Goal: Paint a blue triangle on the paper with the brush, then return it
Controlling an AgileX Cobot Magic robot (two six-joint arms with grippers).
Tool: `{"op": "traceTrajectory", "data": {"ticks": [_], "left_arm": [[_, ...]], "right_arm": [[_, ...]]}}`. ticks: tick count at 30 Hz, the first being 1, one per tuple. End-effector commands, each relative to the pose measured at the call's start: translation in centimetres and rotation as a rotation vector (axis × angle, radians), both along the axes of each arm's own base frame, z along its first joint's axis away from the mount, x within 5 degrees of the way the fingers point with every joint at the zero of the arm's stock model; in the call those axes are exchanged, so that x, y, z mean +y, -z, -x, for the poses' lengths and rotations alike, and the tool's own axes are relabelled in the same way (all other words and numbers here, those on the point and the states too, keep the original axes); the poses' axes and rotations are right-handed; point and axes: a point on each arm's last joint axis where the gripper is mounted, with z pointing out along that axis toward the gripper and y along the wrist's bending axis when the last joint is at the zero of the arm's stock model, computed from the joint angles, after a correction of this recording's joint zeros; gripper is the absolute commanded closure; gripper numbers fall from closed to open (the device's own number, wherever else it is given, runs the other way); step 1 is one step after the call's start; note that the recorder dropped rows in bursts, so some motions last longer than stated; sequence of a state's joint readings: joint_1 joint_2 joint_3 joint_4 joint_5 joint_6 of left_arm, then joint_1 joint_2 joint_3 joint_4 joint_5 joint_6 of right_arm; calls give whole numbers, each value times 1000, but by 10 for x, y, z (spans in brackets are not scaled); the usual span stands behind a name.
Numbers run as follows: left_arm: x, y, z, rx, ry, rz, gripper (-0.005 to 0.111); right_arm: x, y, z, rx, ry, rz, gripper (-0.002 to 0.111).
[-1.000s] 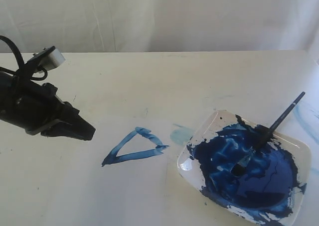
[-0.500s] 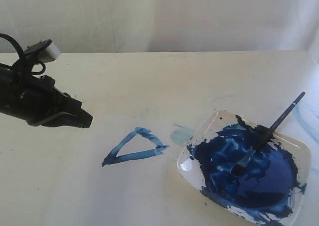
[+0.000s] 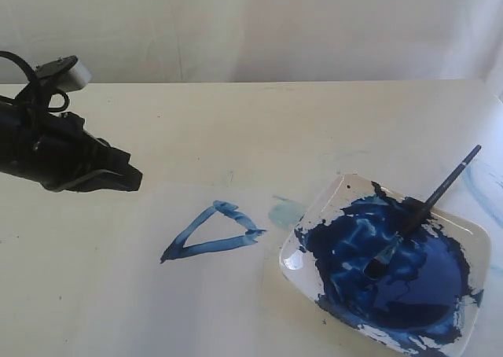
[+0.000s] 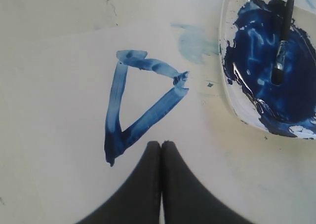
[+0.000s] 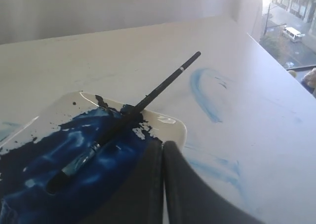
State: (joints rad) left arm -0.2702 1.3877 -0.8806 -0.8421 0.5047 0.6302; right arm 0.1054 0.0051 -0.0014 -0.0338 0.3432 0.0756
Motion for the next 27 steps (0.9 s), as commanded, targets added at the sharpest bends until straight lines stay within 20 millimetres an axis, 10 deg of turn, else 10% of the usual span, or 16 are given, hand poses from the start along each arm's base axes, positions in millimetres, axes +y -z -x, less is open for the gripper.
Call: {"op": "traceTrajectory", "data": {"ticks": [1, 27], "left_arm": [[0, -5, 0, -12, -3, 11, 107], [1, -5, -1, -23, -15, 9, 107]], "right_arm": [[0, 0, 0, -12, -30, 113, 108], [3, 0, 1, -8, -66, 43, 108]]}}
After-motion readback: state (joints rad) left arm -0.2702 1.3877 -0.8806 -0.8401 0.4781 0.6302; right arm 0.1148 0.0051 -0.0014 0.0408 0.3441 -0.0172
